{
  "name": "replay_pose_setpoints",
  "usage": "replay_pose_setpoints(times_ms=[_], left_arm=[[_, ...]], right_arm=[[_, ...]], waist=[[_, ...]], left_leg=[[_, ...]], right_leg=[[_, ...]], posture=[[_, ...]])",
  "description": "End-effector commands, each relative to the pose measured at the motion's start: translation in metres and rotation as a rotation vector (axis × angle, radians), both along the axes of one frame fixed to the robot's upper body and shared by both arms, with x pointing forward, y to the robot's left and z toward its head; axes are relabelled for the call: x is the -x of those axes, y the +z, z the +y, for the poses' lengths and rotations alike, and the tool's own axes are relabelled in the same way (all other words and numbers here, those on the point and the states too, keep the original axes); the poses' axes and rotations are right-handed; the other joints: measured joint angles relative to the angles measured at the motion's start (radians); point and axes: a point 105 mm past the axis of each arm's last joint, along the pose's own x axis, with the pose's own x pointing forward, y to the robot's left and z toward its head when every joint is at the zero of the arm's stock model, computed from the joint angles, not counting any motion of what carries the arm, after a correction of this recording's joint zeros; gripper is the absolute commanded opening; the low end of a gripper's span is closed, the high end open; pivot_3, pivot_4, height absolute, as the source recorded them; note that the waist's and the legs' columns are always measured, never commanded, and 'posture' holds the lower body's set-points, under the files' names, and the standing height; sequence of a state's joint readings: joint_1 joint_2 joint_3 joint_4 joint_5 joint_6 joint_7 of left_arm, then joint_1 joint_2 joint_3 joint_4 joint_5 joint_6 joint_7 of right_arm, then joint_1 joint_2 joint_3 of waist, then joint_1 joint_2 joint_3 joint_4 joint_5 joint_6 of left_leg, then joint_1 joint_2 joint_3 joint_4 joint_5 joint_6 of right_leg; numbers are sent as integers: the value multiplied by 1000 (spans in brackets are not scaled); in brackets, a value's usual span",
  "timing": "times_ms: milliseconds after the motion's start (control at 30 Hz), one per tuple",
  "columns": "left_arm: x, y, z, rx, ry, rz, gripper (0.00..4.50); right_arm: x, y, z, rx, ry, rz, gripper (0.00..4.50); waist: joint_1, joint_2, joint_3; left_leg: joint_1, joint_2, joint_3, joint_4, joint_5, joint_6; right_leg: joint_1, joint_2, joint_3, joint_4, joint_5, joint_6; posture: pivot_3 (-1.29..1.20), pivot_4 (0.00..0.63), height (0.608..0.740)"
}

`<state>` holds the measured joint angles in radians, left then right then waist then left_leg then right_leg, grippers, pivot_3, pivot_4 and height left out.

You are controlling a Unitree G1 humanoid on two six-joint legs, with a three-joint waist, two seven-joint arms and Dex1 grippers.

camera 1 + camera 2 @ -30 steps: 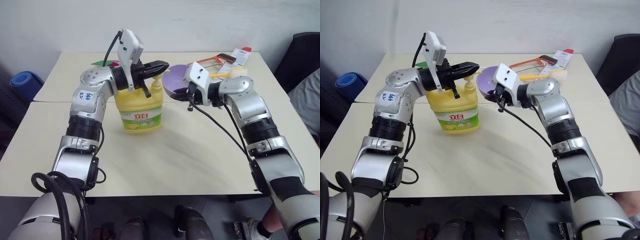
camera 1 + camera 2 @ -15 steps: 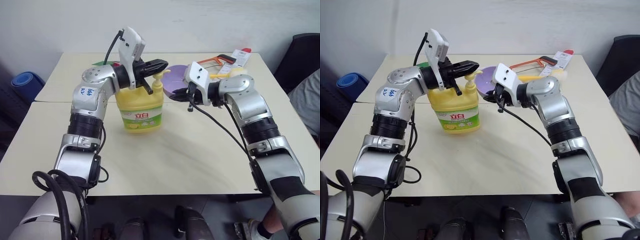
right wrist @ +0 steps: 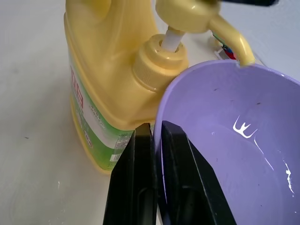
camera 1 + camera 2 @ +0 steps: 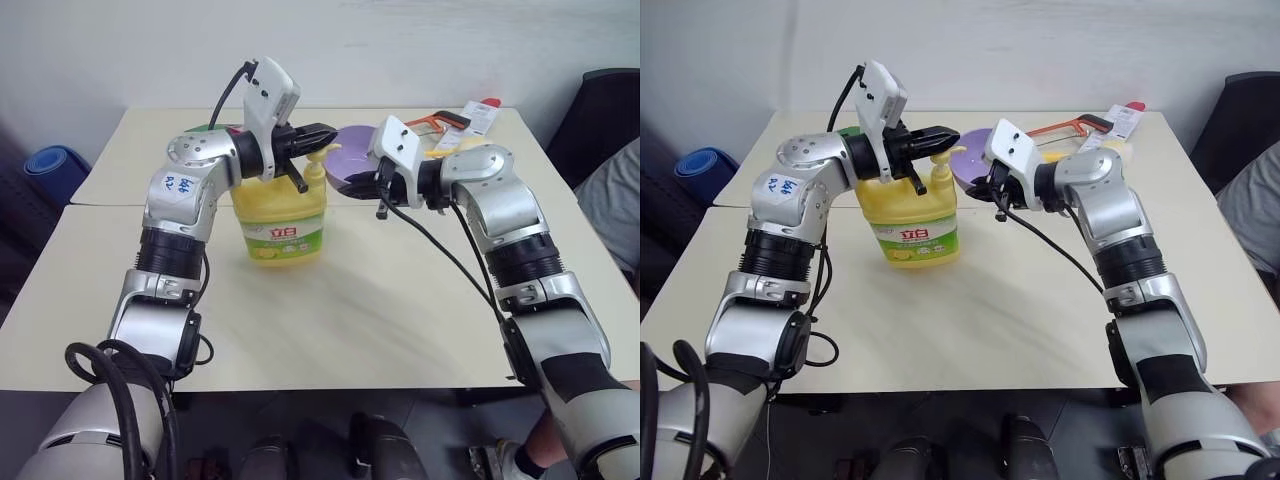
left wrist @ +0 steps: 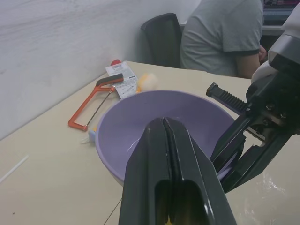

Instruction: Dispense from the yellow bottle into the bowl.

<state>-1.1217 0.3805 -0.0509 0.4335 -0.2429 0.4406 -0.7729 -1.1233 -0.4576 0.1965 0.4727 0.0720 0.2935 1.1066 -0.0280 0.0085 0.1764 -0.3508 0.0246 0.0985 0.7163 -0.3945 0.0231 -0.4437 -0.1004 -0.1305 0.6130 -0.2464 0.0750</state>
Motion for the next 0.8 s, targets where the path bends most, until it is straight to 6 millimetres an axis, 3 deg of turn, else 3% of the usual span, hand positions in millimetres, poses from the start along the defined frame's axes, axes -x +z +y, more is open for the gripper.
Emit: replay_pose_setpoints(times_ms=[33, 267, 367, 533, 633, 800], left_arm=[[-12, -73, 11, -111, 78, 220, 14], [-12, -96, 17, -119, 96, 297, 14], [-12, -104, 18, -125, 96, 322, 14], [-13, -104, 16, -97, 100, 314, 14], [-14, -94, 15, -64, 93, 293, 14], [-7, -41, 7, 134, -11, 156, 14]], right_arm=[[8, 24, 5, -39, 36, -69, 0], [9, 22, 6, -48, 39, -56, 0], [10, 22, 7, -53, 41, -54, 0], [10, 22, 7, -58, 42, -49, 0], [10, 21, 8, -58, 43, -43, 0], [8, 15, 5, -56, 32, -22, 0]], waist=[[0, 0, -1], [0, 1, -8], [0, 1, -8], [0, 2, -11], [0, 2, -11], [0, 2, -11]], left_leg=[[0, 0, 0, 0, 0, 0], [2, 0, 1, 0, 0, 0], [12, 0, 1, -3, 0, 0], [17, 1, 0, -4, -1, -1], [17, 1, 0, -4, -1, -1], [16, 1, 0, -4, -1, -1]], right_leg=[[0, 0, 0, 0, 0, 0], [1, 0, 1, 1, 0, 0], [11, 0, 1, -2, 0, 0], [17, 0, 2, -3, 0, -1], [16, 0, 2, -3, 0, -1], [16, 0, 2, -3, 0, -1]], posture=[[0, 150, 740], [0, 150, 740], [0, 150, 740], [0, 150, 740], [0, 150, 740], [0, 150, 740]])
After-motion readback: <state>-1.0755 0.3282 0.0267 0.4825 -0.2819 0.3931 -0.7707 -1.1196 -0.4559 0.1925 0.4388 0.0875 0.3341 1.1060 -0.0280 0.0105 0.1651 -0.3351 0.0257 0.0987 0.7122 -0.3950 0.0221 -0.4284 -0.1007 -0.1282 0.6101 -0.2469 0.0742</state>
